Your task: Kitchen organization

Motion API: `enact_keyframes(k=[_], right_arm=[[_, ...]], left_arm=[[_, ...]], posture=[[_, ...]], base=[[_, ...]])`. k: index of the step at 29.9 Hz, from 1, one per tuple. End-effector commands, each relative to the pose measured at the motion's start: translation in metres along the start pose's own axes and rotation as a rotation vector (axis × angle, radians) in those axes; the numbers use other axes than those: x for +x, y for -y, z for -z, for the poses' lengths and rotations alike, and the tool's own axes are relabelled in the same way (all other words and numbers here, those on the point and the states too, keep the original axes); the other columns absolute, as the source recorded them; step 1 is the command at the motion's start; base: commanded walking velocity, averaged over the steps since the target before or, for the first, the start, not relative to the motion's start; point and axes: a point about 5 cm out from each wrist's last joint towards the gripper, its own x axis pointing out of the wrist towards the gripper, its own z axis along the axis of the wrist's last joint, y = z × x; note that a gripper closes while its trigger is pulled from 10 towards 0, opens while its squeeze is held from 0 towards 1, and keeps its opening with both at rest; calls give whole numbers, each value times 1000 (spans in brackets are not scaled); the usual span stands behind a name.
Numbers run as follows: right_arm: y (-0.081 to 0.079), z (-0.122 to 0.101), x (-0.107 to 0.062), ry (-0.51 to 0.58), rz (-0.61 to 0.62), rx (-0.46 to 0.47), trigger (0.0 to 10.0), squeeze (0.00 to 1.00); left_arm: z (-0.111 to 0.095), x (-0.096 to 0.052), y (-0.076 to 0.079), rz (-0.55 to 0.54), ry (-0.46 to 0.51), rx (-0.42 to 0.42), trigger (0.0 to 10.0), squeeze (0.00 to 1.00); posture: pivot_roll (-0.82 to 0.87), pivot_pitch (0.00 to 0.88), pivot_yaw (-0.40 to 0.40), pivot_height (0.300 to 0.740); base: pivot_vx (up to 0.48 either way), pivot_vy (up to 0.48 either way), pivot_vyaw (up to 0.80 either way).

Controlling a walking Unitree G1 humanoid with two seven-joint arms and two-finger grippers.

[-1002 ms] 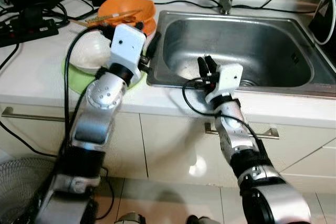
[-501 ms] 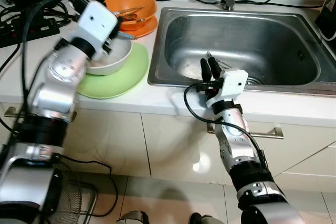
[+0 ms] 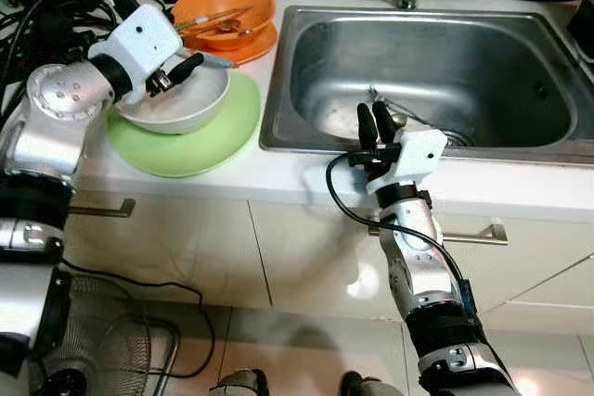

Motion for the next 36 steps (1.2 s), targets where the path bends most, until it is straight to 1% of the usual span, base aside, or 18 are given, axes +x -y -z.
enact_keyframes(k=[1,4,5,9,12,16,24,26,27,30,33,36], right_arm=[[0,26,-17,-148,27,22,10000,0],[0,26,-18,-147,37,24,10000,0],[0,25,-18,-147,47,26,10000,0],[0,25,-19,-149,59,28,10000,0],[1,24,-21,-151,72,28,10000,0],[3,24,-21,-152,83,25,10000,0],[5,22,-19,-145,93,25,10000,0],[4,21,-19,-144,94,28,10000,0],[3,21,-19,-144,95,31,10000,0],[3,21,-20,-144,95,32,10000,0],[4,21,-23,-145,99,31,10000,0],[5,21,-26,-147,104,28,10000,0]], left_arm=[[-1,-1,-5,51,-20,50,10000,1000],[-3,0,-9,61,-25,69,10000,1000],[-3,2,-11,64,-33,88,10000,0],[0,5,-9,88,-68,125,10000,0],[6,10,-4,100,-113,159,10000,0],[12,13,0,104,-155,194,10000,0],[17,13,-2,87,-197,250,10000,0],[19,17,3,79,-217,309,10000,0],[20,19,8,90,-226,334,10000,0],[20,21,11,95,-228,341,10000,0],[20,26,19,111,-233,373,10000,0],[19,30,23,107,-229,395,10000,0]], posture=[[114,159,97,740],[112,159,104,740],[109,161,111,740],[106,164,122,740],[100,165,127,740],[95,161,126,740],[96,154,127,740],[95,155,126,740],[91,158,126,740],[90,158,125,740],[78,169,124,740],[73,175,124,740]], base=[[0,0,0],[0,0,0],[0,0,0],[0,0,0],[0,0,0],[0,0,0],[0,0,0],[0,0,0],[0,0,0],[0,0,0],[0,0,0],[0,0,0]])
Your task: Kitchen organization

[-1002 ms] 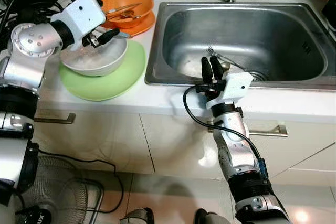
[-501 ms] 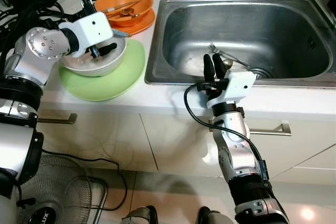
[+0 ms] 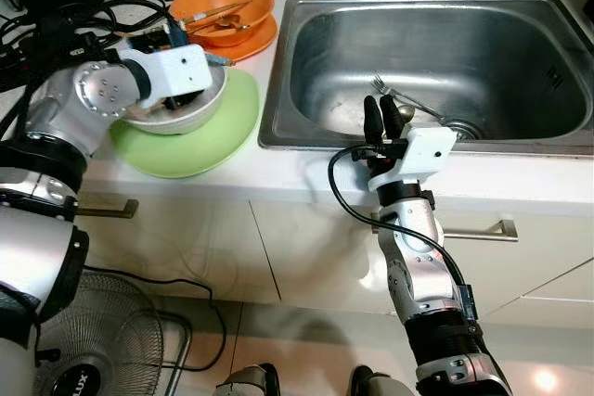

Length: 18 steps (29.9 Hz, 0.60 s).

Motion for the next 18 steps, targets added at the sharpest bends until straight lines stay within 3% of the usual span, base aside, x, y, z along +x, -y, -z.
enact_keyframes(k=[1,18], right_arm=[[7,30,-22,-167,43,6,10000,0],[11,27,-35,-185,61,-2,10000,0]], left_arm=[[-4,2,-6,-26,-8,43,10000,0],[-10,12,-5,-102,-74,124,10000,0]], posture=[[71,179,124,740],[36,210,124,740]], base=[[0,0,0],[0,0,0]])
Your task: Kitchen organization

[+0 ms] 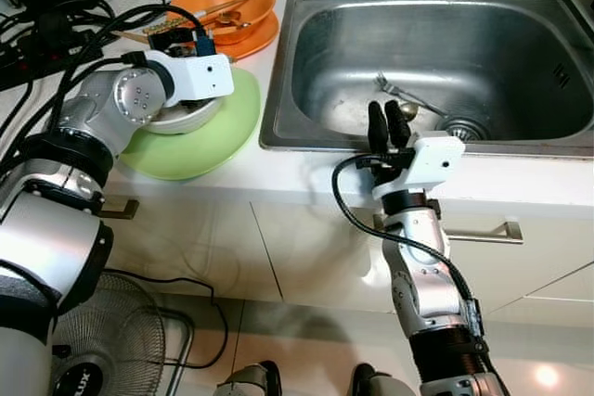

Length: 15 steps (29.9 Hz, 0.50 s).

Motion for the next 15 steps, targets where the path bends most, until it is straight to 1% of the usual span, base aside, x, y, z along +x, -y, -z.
enact_keyframes(k=[1,2,3,4,5,6,15], right_arm=[[9,32,-21,-186,51,-2,10000,0],[9,32,-22,-187,52,-3,10000,0],[10,31,-23,-189,55,-4,10000,0],[10,31,-23,-190,56,-4,10000,0],[10,31,-23,-190,56,-4,10000,0],[10,31,-24,-192,56,-5,10000,0],[11,31,-23,-200,53,-5,10000,0]], left_arm=[[2,0,-3,-8,-26,18,10000,0],[3,0,-3,-11,-29,21,10000,0],[2,0,-3,-16,-33,23,5098,0],[2,1,-3,-17,-33,23,2627,0],[2,1,-3,-17,-33,23,2627,0],[2,1,-3,-19,-33,22,0,0],[2,1,1,-14,-32,18,0,0]], posture=[[36,210,124,740],[31,213,123,740],[29,216,121,740],[29,216,121,740],[29,216,121,740],[29,216,120,740],[32,218,111,740]], base=[[0,0,0],[0,0,0],[0,0,0],[0,0,0],[0,0,0],[0,0,0],[0,0,0]])
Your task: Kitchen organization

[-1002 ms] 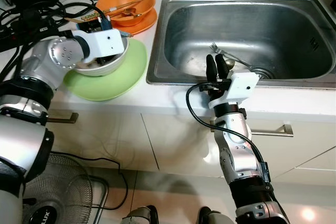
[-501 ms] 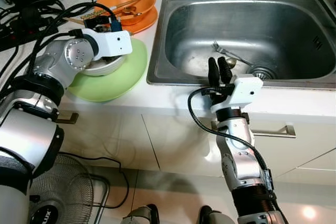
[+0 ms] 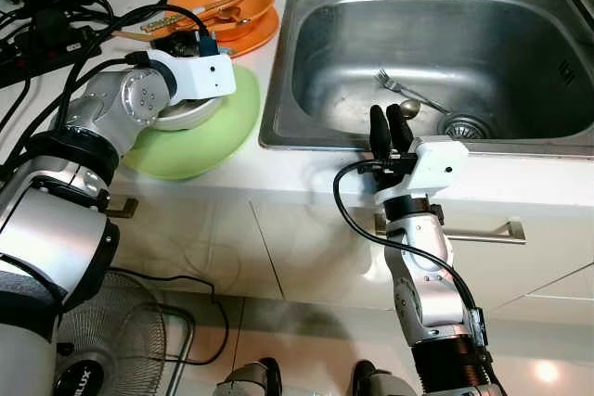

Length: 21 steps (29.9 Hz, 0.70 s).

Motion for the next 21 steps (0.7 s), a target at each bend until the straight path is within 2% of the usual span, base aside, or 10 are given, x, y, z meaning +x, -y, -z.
enact_keyframes(k=[1,12,21], right_arm=[[10,33,-19,-195,54,6,10000,0],[11,33,-17,-195,55,5,10000,0],[9,33,-11,-191,47,11,10000,0]], left_arm=[[3,-1,1,5,-16,9,0,0],[4,-3,-5,-9,3,20,0,0],[4,-12,-13,-31,60,59,0,0]], posture=[[32,218,110,740],[34,205,109,740],[57,189,96,740]], base=[[0,0,0],[0,0,0],[0,0,0]])
